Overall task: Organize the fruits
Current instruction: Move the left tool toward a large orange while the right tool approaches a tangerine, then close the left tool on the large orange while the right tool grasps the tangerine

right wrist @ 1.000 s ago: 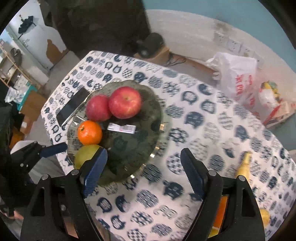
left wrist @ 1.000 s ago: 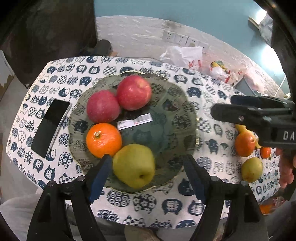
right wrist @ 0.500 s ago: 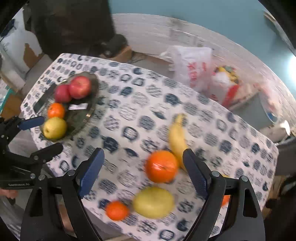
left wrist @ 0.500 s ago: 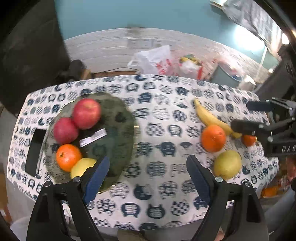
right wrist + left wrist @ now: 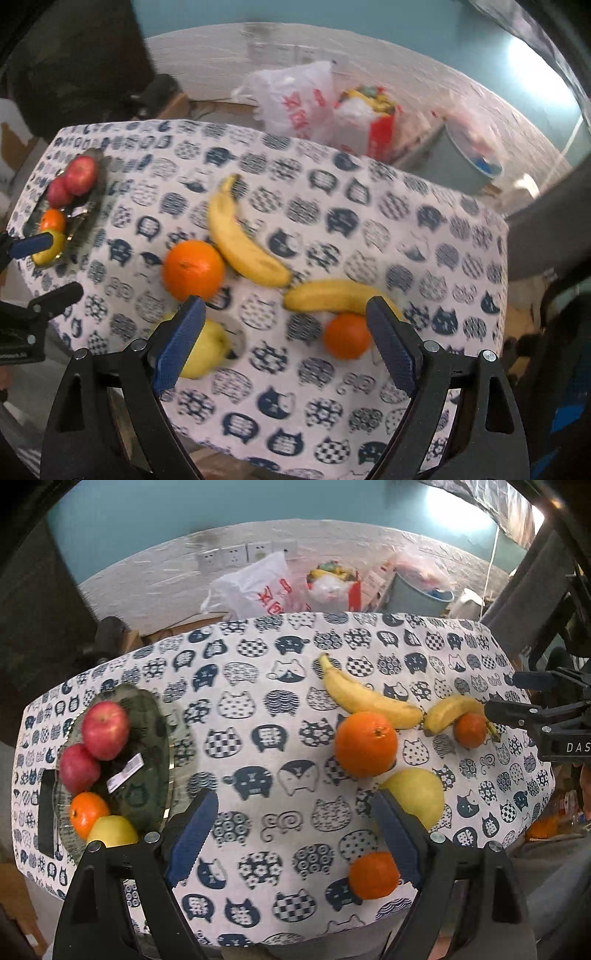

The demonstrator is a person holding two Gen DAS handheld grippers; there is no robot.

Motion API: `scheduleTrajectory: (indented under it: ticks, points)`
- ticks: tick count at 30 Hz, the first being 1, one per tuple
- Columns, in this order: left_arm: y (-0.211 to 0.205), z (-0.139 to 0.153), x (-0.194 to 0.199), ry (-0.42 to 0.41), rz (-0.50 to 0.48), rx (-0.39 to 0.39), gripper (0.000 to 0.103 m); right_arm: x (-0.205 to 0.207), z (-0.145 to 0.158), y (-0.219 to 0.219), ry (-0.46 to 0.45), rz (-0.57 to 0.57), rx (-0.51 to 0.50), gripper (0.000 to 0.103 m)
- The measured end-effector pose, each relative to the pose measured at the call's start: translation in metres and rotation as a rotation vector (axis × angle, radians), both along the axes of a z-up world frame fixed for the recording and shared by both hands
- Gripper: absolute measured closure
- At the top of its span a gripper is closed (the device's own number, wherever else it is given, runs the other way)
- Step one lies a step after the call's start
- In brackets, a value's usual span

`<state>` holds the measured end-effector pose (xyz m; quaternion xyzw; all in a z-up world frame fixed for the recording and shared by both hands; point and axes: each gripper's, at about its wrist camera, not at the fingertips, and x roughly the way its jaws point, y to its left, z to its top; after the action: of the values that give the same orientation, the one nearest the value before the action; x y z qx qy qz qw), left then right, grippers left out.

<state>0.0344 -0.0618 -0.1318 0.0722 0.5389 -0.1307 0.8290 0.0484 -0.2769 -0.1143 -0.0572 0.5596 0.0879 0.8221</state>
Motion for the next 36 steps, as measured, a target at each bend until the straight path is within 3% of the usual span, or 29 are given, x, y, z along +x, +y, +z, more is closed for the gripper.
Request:
scheduleTrajectory:
  ticks: [8, 24, 30, 33, 36]
  points:
    - [-0.023, -0.014, 0.013, 0.038, -0.02, 0.007, 0.016, 0.0, -0.024, -0.04, 0.051, -0.094, 0.007, 0.016]
    - [-0.054, -0.05, 0.043, 0.114, -0.037, 0.001, 0.016, 0.002, -0.094, -0.058, 0.181, -0.147, -0.028, 0.016]
    - [-0.068, -0.057, 0.051, 0.13, -0.046, 0.007, 0.016, 0.007, -0.108, -0.06, 0.197, -0.153, 0.022, 0.031]
    - [-0.072, -0.061, 0.055, 0.142, -0.044, 0.003, 0.016, 0.008, -0.113, -0.057, 0.201, -0.142, 0.038, 0.051]
    - [-0.076, -0.066, 0.057, 0.154, -0.043, 0.007, 0.016, 0.008, -0.114, -0.056, 0.192, -0.136, 0.046, 0.054]
